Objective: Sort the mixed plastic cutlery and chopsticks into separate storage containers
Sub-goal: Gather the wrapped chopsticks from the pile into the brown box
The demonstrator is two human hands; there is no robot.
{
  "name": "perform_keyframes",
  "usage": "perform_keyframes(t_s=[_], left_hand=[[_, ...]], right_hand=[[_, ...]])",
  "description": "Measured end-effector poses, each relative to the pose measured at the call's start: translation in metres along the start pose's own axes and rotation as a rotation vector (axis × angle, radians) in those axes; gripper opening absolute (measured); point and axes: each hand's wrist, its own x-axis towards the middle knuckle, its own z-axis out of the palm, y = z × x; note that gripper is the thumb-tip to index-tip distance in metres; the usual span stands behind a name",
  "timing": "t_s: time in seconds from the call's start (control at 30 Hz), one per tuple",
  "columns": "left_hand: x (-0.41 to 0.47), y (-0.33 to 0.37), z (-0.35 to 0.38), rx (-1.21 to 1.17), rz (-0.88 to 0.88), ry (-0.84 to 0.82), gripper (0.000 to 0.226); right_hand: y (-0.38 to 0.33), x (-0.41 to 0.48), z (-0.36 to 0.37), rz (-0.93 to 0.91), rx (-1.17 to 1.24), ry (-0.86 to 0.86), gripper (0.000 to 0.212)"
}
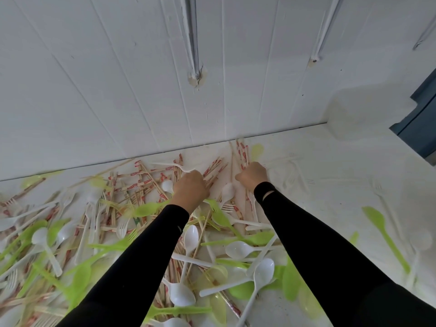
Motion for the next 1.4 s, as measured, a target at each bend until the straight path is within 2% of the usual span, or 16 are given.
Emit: perform_keyframes(t_s=[0.13, 0.27, 0.37, 0.47, 0.7, 0.77, 0.8, 0.87, 0.93, 1.03, 1.13, 1.2, 1.27, 1.4], left_hand=[[-0.003, -0.001, 0.001, 0.029, 0.025, 0.007, 0.02], [-0.001, -0.002, 0.006, 0.027, 0.033, 0.022, 0.014], [-0.001, -0.001, 0.006, 0.045, 0.026, -0.014, 0.017], [0.001, 0.0, 0.003, 0.101, 0.036, -0.046, 0.02], [0.001, 0.003, -0.001, 0.211, 0.061, -0.045, 0.018], [-0.001, 0.004, -0.004, 0.207, 0.067, -0.032, 0.015], [-0.002, 0.004, -0.005, 0.184, 0.068, -0.03, 0.014], [-0.004, 0.003, -0.01, 0.108, 0.061, -0.011, 0.017], [-0.007, -0.001, -0.019, 0.037, 0.064, 0.047, 0.02], [-0.009, -0.007, -0.03, -0.087, 0.113, 0.144, 0.017], [-0.013, -0.013, -0.036, -0.293, 0.209, 0.246, 0.021], [-0.019, -0.016, -0.041, -0.456, 0.252, 0.275, 0.023], [-0.027, -0.017, -0.044, -0.604, 0.282, 0.296, 0.026], [-0.042, -0.018, -0.042, -0.851, 0.383, 0.361, 0.004]], right_hand=[[0.002, -0.001, -0.002, -0.007, 0.07, 0.001, 0.038], [-0.004, -0.002, 0.011, -0.018, -0.02, 0.028, 0.033], [-0.009, -0.005, 0.018, -0.028, -0.039, 0.067, 0.007], [-0.009, -0.004, 0.022, -0.015, -0.077, 0.093, 0.027], [-0.006, -0.005, 0.016, -0.057, -0.158, 0.1, 0.028], [-0.007, -0.007, 0.013, -0.061, -0.147, 0.088, 0.017], [-0.007, -0.008, 0.01, -0.063, -0.137, 0.076, 0.006], [-0.005, -0.008, 0.004, -0.06, -0.117, 0.053, 0.031], [-0.003, -0.01, -0.003, -0.058, -0.063, 0.019, 0.039], [-0.002, -0.017, -0.014, -0.075, 0.056, 0.006, 0.037], [-0.004, -0.027, -0.026, -0.148, 0.202, 0.065, 0.03], [-0.008, -0.036, -0.036, -0.191, 0.268, 0.089, 0.021], [-0.009, -0.043, -0.045, -0.231, 0.271, 0.117, 0.024], [-0.008, -0.068, -0.06, -0.35, 0.482, 0.084, 0.022]])
